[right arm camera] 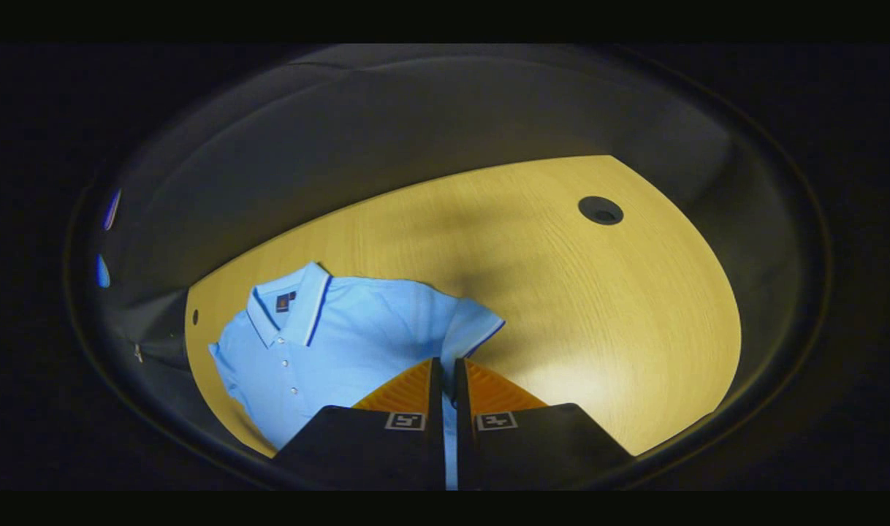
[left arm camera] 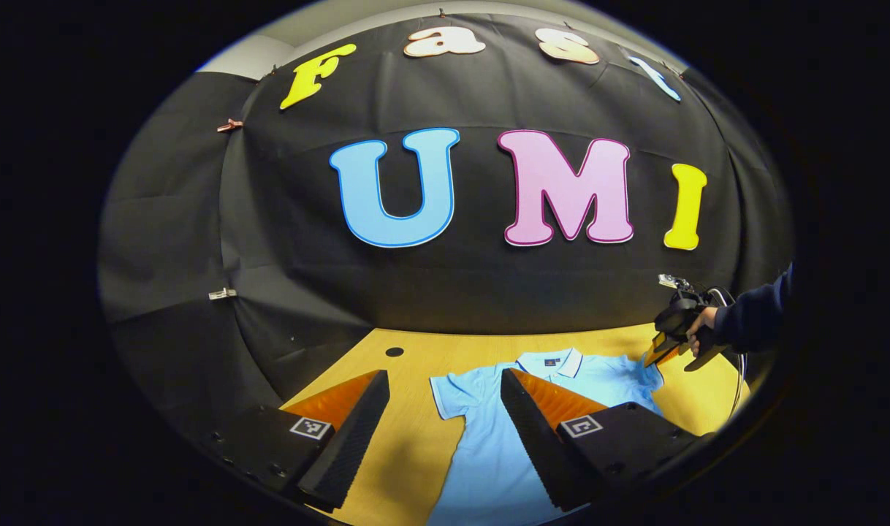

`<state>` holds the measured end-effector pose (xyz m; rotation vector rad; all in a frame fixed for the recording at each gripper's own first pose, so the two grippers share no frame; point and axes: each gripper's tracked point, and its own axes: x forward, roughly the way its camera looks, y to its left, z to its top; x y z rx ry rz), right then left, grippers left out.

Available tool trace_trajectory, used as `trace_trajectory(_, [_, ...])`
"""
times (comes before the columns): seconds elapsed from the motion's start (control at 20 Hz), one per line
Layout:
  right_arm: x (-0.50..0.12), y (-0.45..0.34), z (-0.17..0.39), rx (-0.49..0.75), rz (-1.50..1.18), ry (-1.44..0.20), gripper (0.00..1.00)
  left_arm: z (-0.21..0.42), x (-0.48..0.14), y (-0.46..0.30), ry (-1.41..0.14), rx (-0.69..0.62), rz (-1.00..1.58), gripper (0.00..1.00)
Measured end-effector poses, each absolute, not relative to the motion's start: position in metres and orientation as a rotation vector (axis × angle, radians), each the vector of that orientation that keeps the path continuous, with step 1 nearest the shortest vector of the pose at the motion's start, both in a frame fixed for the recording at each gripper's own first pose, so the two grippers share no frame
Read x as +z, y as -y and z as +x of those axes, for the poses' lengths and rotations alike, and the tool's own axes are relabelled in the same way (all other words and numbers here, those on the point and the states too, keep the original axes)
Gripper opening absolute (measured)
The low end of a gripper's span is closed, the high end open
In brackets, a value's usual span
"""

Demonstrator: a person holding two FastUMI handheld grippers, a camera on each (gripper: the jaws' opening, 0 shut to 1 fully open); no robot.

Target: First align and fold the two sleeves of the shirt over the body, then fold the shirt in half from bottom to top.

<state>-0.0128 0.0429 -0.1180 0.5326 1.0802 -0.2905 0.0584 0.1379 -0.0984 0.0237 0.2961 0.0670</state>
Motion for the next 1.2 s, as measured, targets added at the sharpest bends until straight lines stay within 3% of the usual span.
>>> trace_trajectory(0.4, [-0.106, -0.119, 0.003, -0.181, 0.512, -1.104, 0.07, 0.081, -0.116, -0.172, -0.329, 0.080, -0.004, 0.98])
trace_trajectory(0.5, [-0.111, -0.128, 0.009, -0.193, 0.491, -1.100, 0.10, 0.092, -0.122, -0.178, -0.343, 0.076, -0.023, 0.98])
trace_trajectory(0.75, [-0.116, -0.148, 0.011, -0.168, 0.460, -1.095, 0.31, 0.132, -0.152, -0.187, -0.426, 0.051, -0.083, 0.99])
trace_trajectory(0.8, [-0.114, -0.151, 0.011, -0.161, 0.456, -1.088, 0.31, 0.140, -0.156, -0.186, -0.438, 0.038, -0.089, 1.00])
trace_trajectory(0.85, [-0.111, -0.152, 0.011, -0.153, 0.451, -1.081, 0.25, 0.148, -0.164, -0.185, -0.459, 0.025, -0.099, 1.00])
trace_trajectory(1.0, [-0.098, -0.152, 0.007, -0.155, 0.430, -1.040, 0.29, 0.173, -0.181, -0.180, -0.517, -0.006, -0.140, 1.00])
trace_trajectory(1.1, [-0.082, -0.153, 0.001, -0.147, 0.442, -0.991, 0.37, 0.190, -0.197, -0.175, -0.564, -0.027, -0.159, 1.00])
trace_trajectory(1.2, [-0.066, -0.147, -0.009, -0.154, 0.435, -0.936, 0.56, 0.203, -0.215, -0.171, -0.629, -0.047, -0.170, 0.98])
